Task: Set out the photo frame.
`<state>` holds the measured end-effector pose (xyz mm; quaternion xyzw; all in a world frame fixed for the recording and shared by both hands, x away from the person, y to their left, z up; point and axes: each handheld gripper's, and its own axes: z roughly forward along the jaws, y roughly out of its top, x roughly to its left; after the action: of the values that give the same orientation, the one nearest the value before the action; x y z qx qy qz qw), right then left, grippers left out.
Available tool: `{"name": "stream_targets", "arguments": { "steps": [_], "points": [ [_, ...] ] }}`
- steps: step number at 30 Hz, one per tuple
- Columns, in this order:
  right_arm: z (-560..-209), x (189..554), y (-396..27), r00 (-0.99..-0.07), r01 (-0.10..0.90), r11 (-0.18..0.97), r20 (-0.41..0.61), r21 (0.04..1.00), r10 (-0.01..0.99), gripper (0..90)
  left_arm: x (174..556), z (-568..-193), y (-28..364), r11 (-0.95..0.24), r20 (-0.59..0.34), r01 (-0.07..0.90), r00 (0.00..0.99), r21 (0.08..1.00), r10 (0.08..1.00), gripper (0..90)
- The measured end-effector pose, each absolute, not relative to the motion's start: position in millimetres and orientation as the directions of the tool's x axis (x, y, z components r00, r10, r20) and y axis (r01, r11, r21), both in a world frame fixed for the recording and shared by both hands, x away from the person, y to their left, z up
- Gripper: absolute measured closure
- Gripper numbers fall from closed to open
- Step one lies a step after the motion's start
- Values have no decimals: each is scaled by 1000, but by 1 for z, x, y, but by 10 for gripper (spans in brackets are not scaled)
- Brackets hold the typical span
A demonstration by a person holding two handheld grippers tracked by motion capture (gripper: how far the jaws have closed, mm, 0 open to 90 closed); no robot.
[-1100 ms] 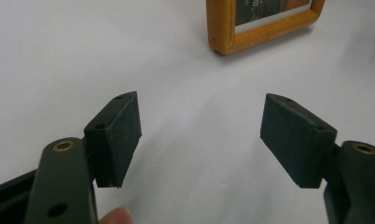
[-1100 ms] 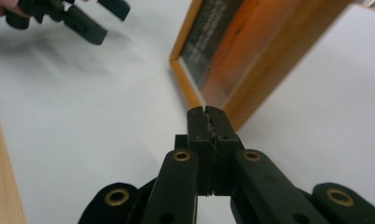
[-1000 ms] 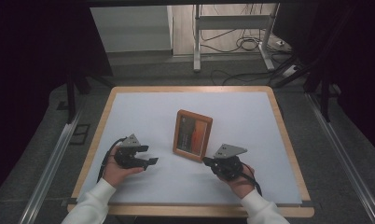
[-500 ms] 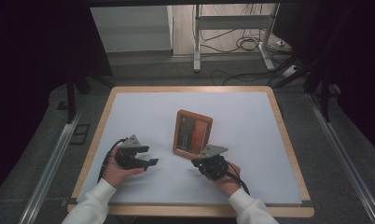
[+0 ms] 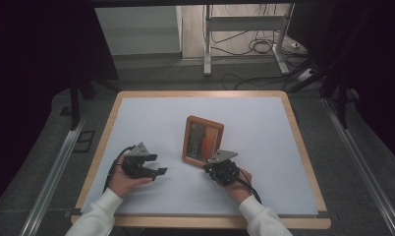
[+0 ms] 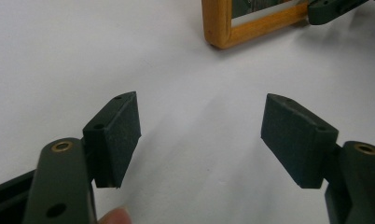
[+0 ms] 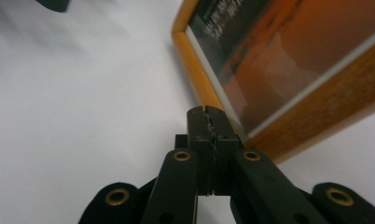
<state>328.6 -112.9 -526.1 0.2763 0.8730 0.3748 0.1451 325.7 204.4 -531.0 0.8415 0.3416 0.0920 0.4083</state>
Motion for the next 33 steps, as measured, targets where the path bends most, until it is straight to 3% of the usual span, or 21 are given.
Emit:
{"name": "stream_targets", "arguments": {
  "steps": [33],
  "points": [
    [-527,337,-133,-777,397,550,-50,735,628,900,325,-530,204,-434,-123,500,748,750,652,274]
  ]
}}
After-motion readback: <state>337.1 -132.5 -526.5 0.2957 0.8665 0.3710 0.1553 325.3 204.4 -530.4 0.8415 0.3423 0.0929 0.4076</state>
